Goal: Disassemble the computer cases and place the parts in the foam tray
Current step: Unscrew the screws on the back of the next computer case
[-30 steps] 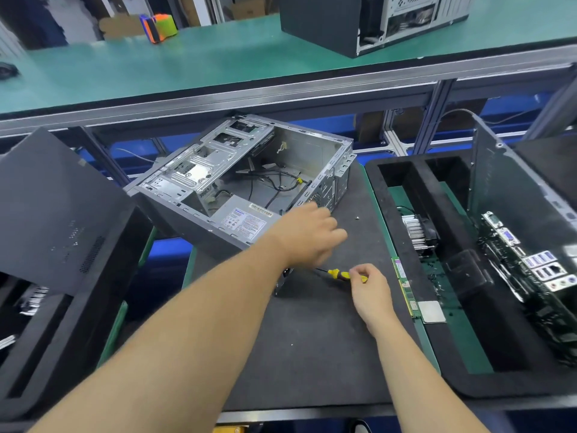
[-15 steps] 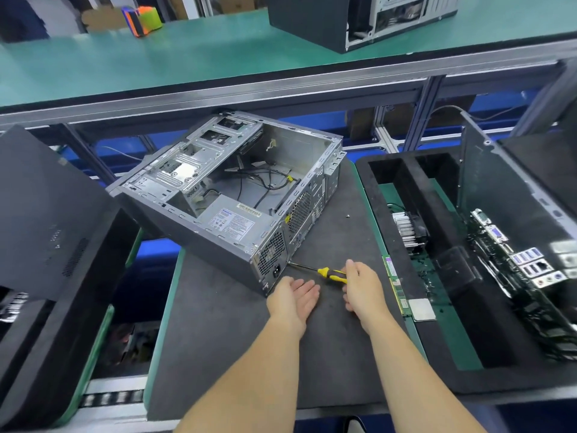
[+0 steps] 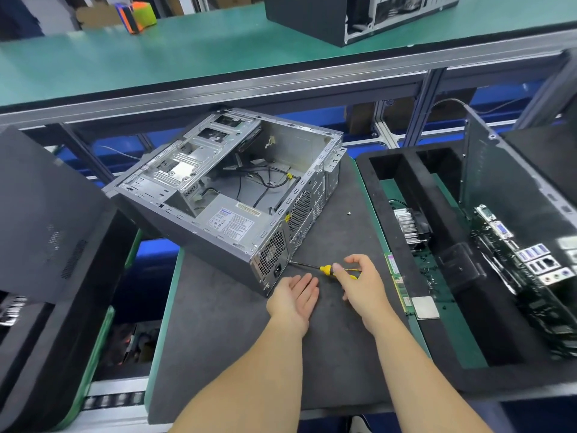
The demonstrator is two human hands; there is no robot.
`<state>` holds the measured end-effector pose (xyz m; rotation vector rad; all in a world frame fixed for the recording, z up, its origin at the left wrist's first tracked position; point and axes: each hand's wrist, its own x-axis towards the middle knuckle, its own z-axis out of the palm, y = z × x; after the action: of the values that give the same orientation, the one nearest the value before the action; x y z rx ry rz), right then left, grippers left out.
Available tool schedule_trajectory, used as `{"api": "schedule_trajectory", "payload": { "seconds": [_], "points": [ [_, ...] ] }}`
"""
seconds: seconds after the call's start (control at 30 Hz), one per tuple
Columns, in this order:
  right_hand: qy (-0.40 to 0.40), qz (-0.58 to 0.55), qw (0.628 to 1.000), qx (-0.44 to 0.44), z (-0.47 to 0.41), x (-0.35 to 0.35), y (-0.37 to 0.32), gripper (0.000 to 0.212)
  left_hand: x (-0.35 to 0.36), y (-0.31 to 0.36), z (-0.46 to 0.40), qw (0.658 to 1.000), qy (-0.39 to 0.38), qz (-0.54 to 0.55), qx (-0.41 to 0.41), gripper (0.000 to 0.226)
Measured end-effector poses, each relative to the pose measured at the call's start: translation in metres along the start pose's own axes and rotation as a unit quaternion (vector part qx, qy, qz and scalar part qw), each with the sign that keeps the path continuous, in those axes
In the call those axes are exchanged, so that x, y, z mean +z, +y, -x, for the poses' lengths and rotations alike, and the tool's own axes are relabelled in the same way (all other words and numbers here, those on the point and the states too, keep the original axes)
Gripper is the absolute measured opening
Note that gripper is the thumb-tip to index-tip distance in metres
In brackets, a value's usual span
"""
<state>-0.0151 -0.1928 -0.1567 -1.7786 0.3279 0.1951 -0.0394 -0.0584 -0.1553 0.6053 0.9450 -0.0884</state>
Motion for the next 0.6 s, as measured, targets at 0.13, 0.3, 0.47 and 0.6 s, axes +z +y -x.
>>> {"api": "schedule_trajectory", "payload": {
  "seconds": [0.13, 0.3, 0.47, 0.6],
  "points": [
    [-0.001, 0.096, 0.994, 0.048, -0.004, -0.001, -0.001, 0.039, 0.002, 0.0, -0.002, 1.0, 0.005, -0.012, -0.004, 0.021],
    [0.03, 0.068, 0.997, -0.014, 0.0, -0.002, 0.001, 0.011, 0.002, -0.002, -0.005, 1.0, 0.01, -0.022, -0.001, 0.019],
    [0.035, 0.021, 0.999, -0.025, 0.005, 0.0, 0.004, 0.014, 0.003, -0.004, -0.005, 1.0, 0.011, -0.027, 0.011, 0.021],
    [0.026, -0.028, 0.999, -0.026, 0.006, -0.001, 0.001, 0.027, 0.002, -0.005, -0.003, 1.0, 0.006, -0.026, 0.017, 0.021]
  ]
}}
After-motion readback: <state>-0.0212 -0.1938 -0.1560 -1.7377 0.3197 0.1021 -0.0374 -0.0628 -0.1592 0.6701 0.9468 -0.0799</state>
